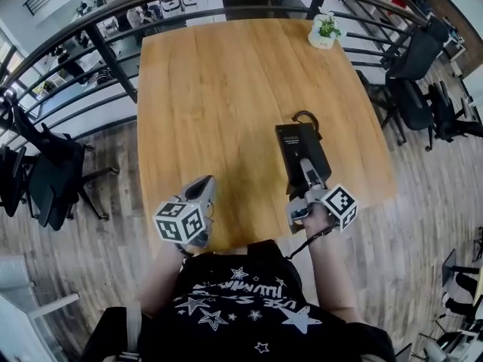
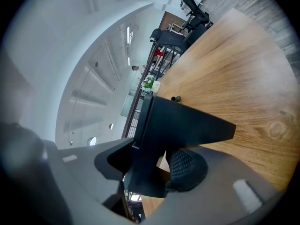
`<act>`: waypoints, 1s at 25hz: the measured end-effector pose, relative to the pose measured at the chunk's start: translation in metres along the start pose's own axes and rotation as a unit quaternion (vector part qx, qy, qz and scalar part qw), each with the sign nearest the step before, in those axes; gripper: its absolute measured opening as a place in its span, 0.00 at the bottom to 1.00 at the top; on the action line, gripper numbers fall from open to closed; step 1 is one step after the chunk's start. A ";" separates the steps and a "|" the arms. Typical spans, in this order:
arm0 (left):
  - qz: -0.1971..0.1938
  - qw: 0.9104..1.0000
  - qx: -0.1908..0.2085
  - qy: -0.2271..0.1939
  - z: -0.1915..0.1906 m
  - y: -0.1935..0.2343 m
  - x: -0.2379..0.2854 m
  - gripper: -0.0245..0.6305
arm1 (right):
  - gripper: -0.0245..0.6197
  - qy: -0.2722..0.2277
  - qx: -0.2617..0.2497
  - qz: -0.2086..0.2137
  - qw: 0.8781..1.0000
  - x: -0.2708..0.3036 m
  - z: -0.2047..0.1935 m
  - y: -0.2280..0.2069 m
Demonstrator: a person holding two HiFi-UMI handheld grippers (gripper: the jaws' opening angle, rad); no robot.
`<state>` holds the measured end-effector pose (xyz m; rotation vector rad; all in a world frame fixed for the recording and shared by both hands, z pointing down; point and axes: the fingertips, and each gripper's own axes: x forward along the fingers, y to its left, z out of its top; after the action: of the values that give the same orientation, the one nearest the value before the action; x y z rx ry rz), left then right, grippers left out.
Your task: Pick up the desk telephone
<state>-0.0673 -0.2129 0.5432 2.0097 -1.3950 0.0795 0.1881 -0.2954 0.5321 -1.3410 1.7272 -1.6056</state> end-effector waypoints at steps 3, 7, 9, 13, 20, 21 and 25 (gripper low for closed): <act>-0.013 1.000 0.002 0.003 0.001 0.003 -0.008 0.04 | 0.35 -0.008 0.002 -0.001 1.000 -0.013 -0.014 0.004; -0.035 0.999 0.007 0.011 -0.001 0.007 -0.021 0.04 | 0.36 -0.018 0.008 -0.005 1.000 -0.025 -0.037 0.008; -0.046 0.999 0.016 0.016 -0.001 0.008 -0.027 0.04 | 0.36 -0.028 0.015 -0.004 0.999 -0.031 -0.046 0.009; -0.065 0.997 0.031 0.029 -0.003 0.015 -0.044 0.04 | 0.36 -0.050 0.024 0.004 0.998 -0.046 -0.069 0.014; -0.099 0.991 0.051 0.071 -0.026 0.033 -0.069 0.04 | 0.36 -0.080 0.042 -0.008 0.996 -0.083 -0.122 0.010; -0.103 0.990 0.052 0.075 -0.028 0.034 -0.070 0.04 | 0.36 -0.083 0.043 -0.008 0.996 -0.088 -0.126 0.009; -0.115 0.989 0.048 0.082 -0.038 0.027 -0.079 0.04 | 0.36 -0.085 0.039 -0.011 0.996 -0.111 -0.138 0.004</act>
<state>-0.1120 -0.1329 0.5530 2.1771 -1.0685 0.2090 0.1225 -0.1307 0.5293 -1.4181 1.5393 -1.5068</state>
